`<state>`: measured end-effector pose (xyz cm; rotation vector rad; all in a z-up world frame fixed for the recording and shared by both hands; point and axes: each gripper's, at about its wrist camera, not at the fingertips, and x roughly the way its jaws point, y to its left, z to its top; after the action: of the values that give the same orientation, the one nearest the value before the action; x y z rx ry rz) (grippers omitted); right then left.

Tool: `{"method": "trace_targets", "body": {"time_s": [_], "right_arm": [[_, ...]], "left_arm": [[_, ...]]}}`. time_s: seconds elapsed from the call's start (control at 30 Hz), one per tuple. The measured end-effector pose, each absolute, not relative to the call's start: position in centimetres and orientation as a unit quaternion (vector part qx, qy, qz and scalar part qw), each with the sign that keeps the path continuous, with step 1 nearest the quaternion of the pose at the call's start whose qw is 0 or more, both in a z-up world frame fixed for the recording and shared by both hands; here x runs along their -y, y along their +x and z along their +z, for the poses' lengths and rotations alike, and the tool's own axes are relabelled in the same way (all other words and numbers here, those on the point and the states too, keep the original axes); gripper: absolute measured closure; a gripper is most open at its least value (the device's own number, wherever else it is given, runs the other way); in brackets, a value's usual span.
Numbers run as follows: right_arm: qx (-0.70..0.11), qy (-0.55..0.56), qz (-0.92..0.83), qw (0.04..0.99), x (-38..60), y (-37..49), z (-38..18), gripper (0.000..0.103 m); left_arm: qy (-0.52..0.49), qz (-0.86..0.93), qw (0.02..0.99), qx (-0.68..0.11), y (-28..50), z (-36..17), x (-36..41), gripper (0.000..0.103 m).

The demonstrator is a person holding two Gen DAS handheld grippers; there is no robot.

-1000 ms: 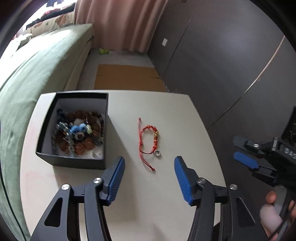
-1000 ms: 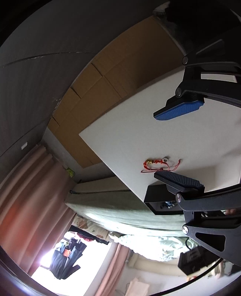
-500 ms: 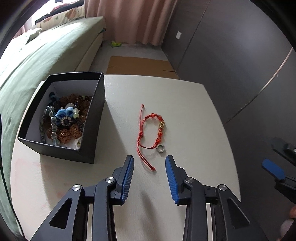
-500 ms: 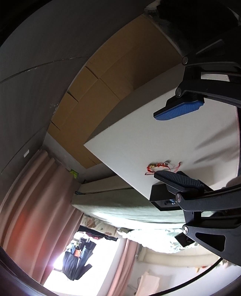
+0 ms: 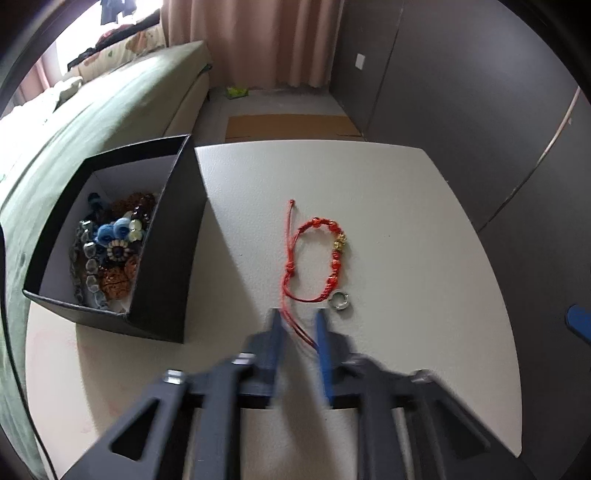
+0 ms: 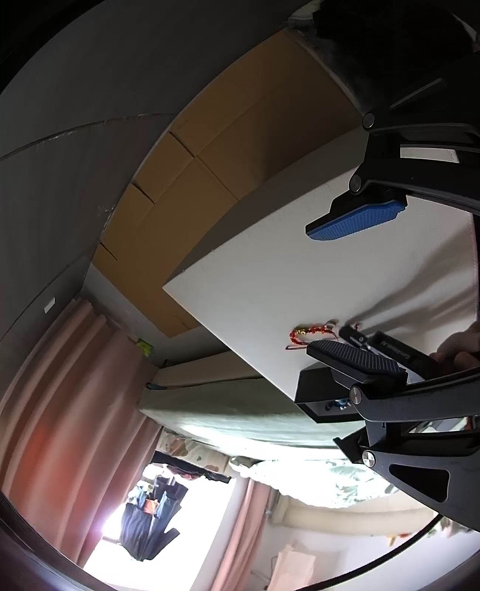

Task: Organize jewelry
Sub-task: 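Reach the left tool to the red string bracelet and grasp it, then carry the red bracelet over the box with the left tool while the right tool grasps the silver ring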

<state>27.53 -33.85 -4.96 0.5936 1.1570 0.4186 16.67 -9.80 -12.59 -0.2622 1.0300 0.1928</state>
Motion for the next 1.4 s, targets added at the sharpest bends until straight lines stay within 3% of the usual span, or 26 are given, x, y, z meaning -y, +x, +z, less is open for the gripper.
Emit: {"method": "trace_targets", "body": {"time_s": [0.93,1.2,1.4], "right_arm": [[-0.559,0.161,0.215,0.785,24.5,28.1,-7.3,0.046],[-0.563,0.112,0.217,0.790,20.9,28.6,-8.6,0.073],[-0.570,0.060,0.203,0.794,18.7,29.0,-9.7,0.079]], "left_arm": [[-0.245,-0.006,0.898,-0.365,12.7,-1.3,2.8,0.103],[-0.271,0.005,0.904,-0.332,11.4,0.4,-1.4,0.103],[-0.287,0.017,0.899,-0.329,10.9,-0.1,-4.2,0.103]]}}
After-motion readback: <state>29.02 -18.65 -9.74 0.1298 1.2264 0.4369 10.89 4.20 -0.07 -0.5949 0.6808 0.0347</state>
